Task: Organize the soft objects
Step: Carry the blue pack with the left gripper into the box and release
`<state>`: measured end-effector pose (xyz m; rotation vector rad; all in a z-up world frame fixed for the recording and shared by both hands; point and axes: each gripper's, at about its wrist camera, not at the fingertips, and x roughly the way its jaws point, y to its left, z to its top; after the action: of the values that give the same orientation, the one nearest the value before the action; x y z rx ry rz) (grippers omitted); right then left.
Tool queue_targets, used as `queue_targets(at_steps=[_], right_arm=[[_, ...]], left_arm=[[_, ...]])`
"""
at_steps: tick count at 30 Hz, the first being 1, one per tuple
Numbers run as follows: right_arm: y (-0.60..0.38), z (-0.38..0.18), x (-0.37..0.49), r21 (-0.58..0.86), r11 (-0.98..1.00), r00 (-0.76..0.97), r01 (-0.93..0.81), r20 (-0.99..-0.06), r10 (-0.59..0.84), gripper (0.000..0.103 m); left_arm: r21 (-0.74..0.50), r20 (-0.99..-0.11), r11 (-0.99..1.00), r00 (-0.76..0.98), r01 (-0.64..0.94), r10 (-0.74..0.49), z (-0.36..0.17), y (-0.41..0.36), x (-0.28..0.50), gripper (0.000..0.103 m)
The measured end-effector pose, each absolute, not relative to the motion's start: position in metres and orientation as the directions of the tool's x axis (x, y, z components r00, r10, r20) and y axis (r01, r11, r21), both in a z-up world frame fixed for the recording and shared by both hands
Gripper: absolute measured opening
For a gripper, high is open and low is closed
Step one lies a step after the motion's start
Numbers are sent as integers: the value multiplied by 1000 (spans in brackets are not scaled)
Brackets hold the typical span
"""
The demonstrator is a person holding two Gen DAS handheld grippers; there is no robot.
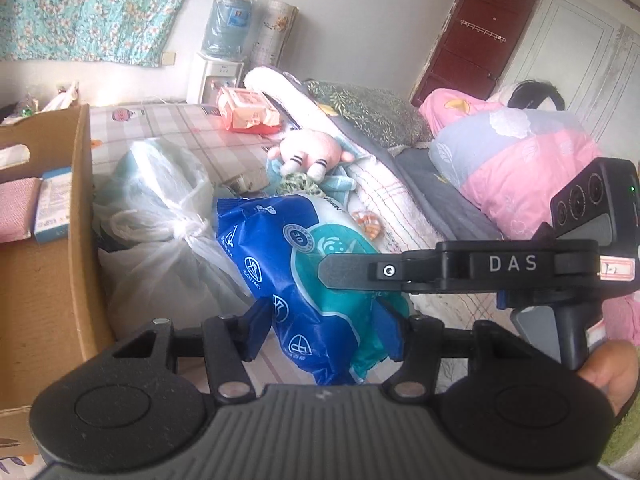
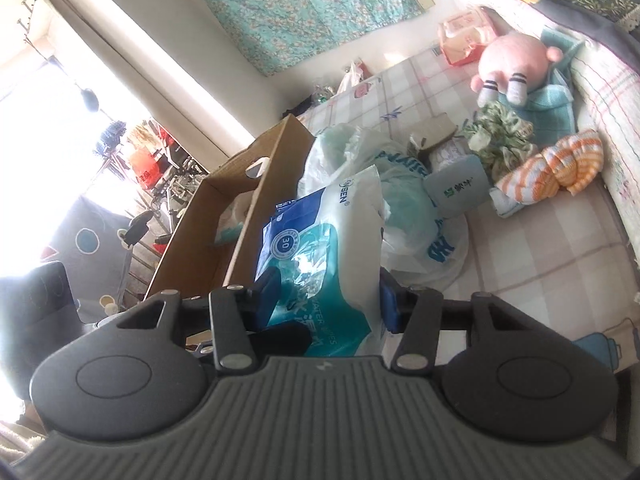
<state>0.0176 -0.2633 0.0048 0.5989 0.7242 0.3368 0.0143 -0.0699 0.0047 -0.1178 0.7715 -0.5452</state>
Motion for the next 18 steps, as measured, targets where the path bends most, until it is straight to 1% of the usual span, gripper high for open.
queue_targets(at_steps=[5,10,14,17,18], right_arm=[[-215,35,58,618,754,685,-222,-452,572,50],[-157,51,105,637,703,633,-315,-411,656,51],[-120,51,138,647,687,607,-329,-413,679,53],[-99,44,155,619,715,599,-324,-450,662,56],[-97,41,158,606,729,603,-318,-463,649,57]], left_arm=[[-259,-590,910,692,325,-415,39,-19,10,57],[-226,-586,950,748,217,-311,62,36,19,58],[-224,-613,962,744,157,-264,65,73,39,59],[-256,-651,954,701,155,-289,54,94,61,59],[-263,-677,952,674,153,-296,45,102,70,59]])
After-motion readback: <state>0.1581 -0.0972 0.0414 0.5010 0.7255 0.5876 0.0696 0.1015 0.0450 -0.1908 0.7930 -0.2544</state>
